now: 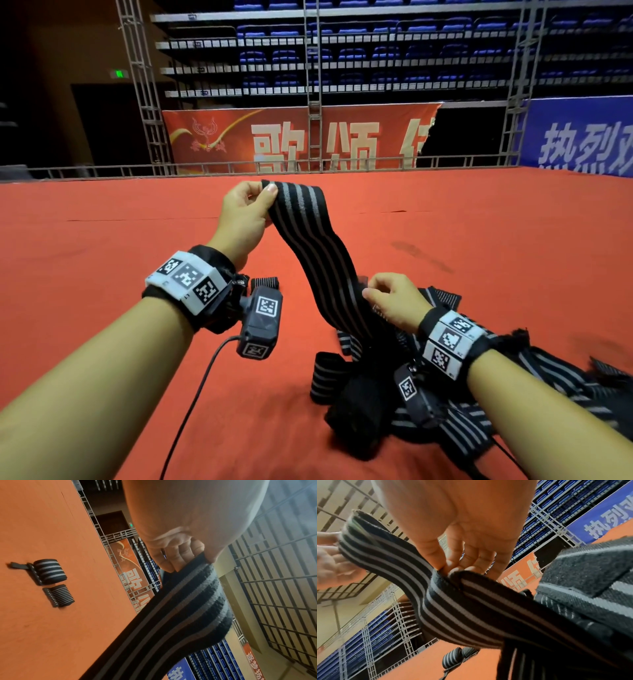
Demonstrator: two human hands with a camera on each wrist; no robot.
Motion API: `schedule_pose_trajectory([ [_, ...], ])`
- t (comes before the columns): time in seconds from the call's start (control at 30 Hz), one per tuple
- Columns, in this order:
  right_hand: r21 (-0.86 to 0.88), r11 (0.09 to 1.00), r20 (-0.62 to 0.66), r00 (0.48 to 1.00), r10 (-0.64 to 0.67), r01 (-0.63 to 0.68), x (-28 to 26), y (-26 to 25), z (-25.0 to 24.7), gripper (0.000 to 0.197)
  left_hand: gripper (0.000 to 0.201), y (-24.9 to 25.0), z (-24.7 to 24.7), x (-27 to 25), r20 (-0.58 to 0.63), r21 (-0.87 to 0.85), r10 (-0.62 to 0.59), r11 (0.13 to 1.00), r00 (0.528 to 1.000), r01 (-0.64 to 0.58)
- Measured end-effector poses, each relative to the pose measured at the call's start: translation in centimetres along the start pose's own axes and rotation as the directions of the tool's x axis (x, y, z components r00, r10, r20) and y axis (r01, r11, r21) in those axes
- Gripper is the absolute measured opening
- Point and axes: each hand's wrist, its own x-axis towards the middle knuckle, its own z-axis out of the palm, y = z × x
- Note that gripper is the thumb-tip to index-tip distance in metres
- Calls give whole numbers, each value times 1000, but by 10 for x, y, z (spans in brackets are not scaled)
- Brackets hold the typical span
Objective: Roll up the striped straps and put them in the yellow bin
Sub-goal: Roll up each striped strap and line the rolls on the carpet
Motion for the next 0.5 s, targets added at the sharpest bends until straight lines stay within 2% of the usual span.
schedule_pose_trajectory([
  [0.17, 95, 987, -37, 991, 131, -127, 4, 14, -3, 38, 19, 1, -8, 3, -93, 32, 77, 997, 993, -74],
  [0.27, 100, 976, -64, 977, 203, -196, 14, 19, -3, 35, 19, 1, -8, 3, -102, 80, 138, 988, 985, -130],
  [0.33, -2, 968, -112, 962, 249, -251, 20, 20, -4, 31, 19, -2, -6, 1, -123, 114, 151, 984, 981, -137],
  [0.37, -105, 949, -119, 951, 284, -297, 22, 23, -6, 32, 19, -2, -6, 1, -161, 103, 159, 984, 974, -144],
  [0.43, -290, 870, -96, 916, 390, -400, 18, 36, -11, 38, 19, 5, -14, 6, -241, 51, 174, 985, 955, -167],
  [0.5, -379, 807, -85, 885, 457, -453, 13, 50, -13, 36, 19, 16, -23, 11, -180, 32, 184, 983, 966, -181],
])
